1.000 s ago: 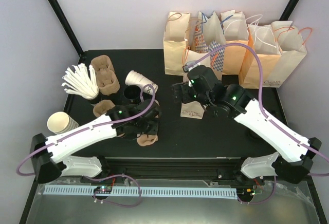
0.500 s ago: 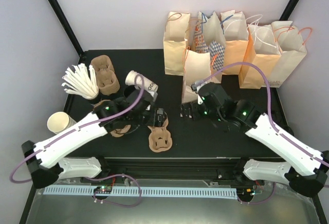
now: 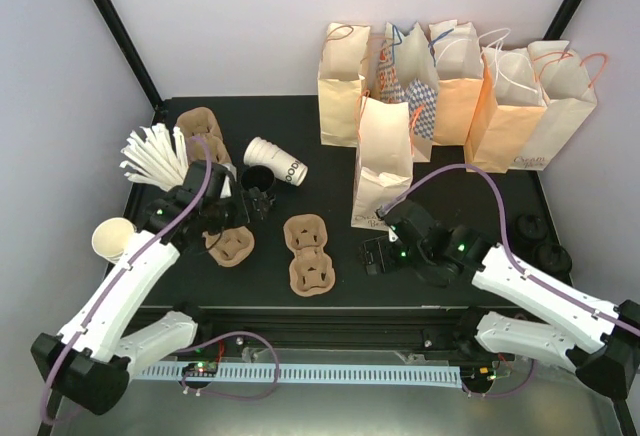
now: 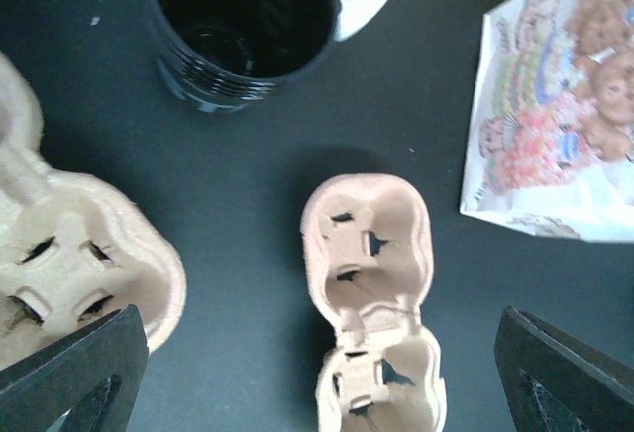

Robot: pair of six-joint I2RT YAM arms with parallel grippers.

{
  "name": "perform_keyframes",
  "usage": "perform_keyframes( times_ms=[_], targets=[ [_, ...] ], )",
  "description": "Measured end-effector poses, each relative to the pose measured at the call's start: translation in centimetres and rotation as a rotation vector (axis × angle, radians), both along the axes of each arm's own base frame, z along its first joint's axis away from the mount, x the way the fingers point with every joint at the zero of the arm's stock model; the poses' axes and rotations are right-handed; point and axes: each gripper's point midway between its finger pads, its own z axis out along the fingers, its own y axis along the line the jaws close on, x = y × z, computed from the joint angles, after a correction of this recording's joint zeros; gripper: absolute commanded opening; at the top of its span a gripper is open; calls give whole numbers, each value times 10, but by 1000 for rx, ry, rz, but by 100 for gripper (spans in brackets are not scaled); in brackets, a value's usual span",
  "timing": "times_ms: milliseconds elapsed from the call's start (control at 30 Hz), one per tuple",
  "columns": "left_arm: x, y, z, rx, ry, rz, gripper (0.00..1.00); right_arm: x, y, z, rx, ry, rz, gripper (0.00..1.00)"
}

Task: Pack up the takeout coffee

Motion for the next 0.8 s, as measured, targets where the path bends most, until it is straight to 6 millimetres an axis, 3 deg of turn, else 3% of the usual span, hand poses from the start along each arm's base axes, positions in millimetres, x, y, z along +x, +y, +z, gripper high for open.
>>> perform_keyframes(
  times_ms=[233,467,633,800],
  targets=[
    [20,27,-22,-6,96,89,98,3,-2,-9,13,18,-65,99],
    [36,37,-30,-13,186,109,93,-3,-10,-25,0,42,-85,98],
    [28,30,-29,-53,202,81,91,-13,-21,-39,-1,52,-82,98],
    [6,27,-37,-84,215,59,91,-18,-26,-55,-28,76,-80,99]
  ],
)
